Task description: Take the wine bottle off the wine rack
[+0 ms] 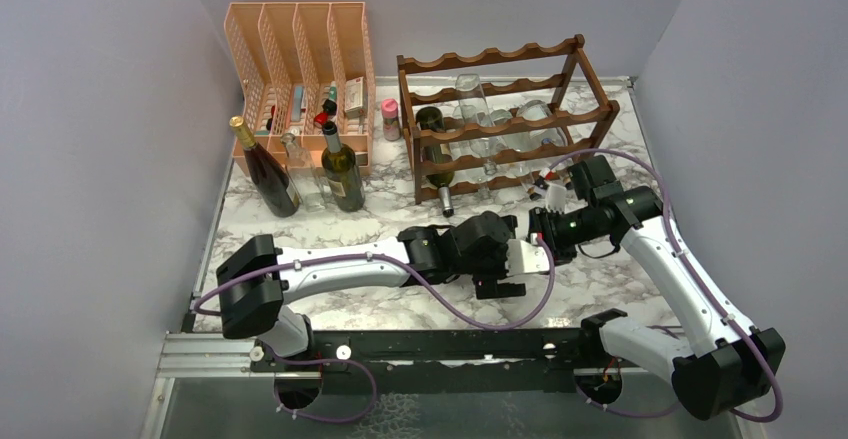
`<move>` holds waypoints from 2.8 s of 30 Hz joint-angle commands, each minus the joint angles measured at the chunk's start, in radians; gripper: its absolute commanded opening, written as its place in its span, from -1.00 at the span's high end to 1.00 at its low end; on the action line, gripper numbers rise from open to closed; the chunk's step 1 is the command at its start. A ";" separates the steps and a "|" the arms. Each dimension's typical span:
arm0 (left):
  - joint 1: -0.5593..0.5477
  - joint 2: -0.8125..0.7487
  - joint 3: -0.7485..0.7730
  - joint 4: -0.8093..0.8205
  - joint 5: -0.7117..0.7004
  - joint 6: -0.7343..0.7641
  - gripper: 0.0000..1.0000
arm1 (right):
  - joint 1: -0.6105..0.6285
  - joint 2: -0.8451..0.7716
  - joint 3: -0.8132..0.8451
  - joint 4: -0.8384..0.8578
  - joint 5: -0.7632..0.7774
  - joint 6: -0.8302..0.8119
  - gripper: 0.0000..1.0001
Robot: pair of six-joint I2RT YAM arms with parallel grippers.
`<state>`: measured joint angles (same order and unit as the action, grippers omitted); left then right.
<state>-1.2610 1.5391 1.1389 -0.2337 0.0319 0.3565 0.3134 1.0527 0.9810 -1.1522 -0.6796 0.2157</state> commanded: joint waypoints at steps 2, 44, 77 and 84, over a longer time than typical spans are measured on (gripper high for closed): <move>-0.005 0.040 0.046 -0.067 -0.036 0.033 -0.98 | 0.009 -0.023 0.047 0.064 -0.054 -0.010 0.99; 0.207 -0.605 -0.371 0.144 -0.561 -0.339 0.25 | 0.012 -0.152 0.384 0.167 0.432 0.168 -0.97; 1.029 -0.837 -0.520 0.158 -0.612 -0.525 0.31 | 0.011 -0.142 0.326 0.182 0.379 0.159 -0.98; 1.081 -0.798 -0.558 0.243 -0.593 -0.564 0.30 | 0.012 -0.136 0.330 0.168 0.380 0.137 -0.98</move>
<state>-0.2073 0.7353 0.5716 -0.1738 -0.5415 -0.1715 0.3225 0.9119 1.3022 -0.9817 -0.2829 0.3809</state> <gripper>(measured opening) 0.793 0.989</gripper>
